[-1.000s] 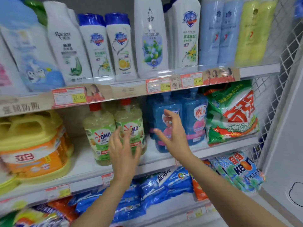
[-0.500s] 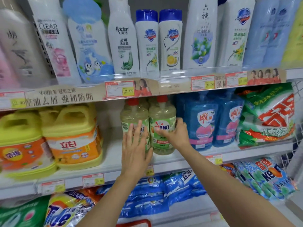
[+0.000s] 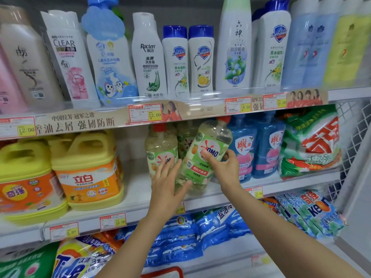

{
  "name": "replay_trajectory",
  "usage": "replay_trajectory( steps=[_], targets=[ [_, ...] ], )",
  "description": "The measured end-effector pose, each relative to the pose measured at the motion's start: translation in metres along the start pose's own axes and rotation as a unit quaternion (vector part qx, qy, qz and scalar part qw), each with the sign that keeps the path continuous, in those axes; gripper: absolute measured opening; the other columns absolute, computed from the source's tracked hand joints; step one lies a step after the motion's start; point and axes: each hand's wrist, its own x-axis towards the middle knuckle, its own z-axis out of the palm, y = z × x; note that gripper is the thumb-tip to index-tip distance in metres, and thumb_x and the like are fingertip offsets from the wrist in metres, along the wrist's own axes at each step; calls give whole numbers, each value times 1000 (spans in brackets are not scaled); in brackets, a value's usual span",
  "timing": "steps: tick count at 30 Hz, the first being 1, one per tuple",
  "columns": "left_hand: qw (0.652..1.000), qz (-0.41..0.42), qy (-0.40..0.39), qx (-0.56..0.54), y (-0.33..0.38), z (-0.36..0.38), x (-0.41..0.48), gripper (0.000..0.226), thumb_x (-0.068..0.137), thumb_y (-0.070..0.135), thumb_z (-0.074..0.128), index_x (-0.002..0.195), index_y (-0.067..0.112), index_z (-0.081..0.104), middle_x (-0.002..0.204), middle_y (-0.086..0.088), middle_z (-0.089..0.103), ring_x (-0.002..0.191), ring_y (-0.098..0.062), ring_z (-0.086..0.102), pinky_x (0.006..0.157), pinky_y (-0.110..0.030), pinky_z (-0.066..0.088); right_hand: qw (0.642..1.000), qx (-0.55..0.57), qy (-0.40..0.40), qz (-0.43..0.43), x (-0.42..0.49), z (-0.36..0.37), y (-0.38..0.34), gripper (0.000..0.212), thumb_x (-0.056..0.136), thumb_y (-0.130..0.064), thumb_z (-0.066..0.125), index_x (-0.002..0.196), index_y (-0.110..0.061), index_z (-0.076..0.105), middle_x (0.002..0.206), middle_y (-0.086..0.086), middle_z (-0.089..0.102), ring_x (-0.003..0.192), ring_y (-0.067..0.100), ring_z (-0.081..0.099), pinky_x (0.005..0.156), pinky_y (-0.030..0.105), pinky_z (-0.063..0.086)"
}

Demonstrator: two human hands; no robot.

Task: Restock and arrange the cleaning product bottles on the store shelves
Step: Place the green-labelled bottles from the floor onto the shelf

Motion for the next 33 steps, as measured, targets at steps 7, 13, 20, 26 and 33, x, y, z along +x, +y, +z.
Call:
replay_trajectory(
  steps=[7,13,20,26,33],
  targets=[
    [934,-148,-69,-318,31,-15,-27,79,60,57,84,129,34,52,124,8,64,109,-5,64,88,-30,57,995,34,-86,21,-46,-22,-19,60,65,-54,78,104,-9,65,94,6,76,82,19,75,65,30,60],
    [874,-221,-42,-430,63,-18,-72,56,72,36,76,125,27,58,101,1,76,88,-17,74,65,-26,58,975,39,-212,59,-81,-65,-26,62,78,-52,66,130,-18,57,115,1,71,104,13,69,89,31,57],
    [878,-247,-128,-391,84,-17,-106,53,78,60,70,120,29,64,109,1,74,96,-18,72,87,-46,58,950,197,-196,139,-134,-92,-8,66,83,-25,71,143,-25,45,119,10,71,108,31,69,90,47,57],
    [911,-213,-171,-309,104,-4,-130,86,43,72,77,121,51,49,109,16,63,99,-6,65,83,-35,58,983,106,-104,108,-156,-110,4,78,75,-21,83,142,-25,44,108,9,75,94,26,74,78,39,61],
    [809,-289,-187,-476,92,-6,-136,68,65,38,86,128,25,61,114,-10,71,96,-22,72,79,-45,60,973,87,-145,157,-147,-119,1,82,75,-72,65,135,-19,51,125,10,66,105,18,69,85,39,57]
  ],
)
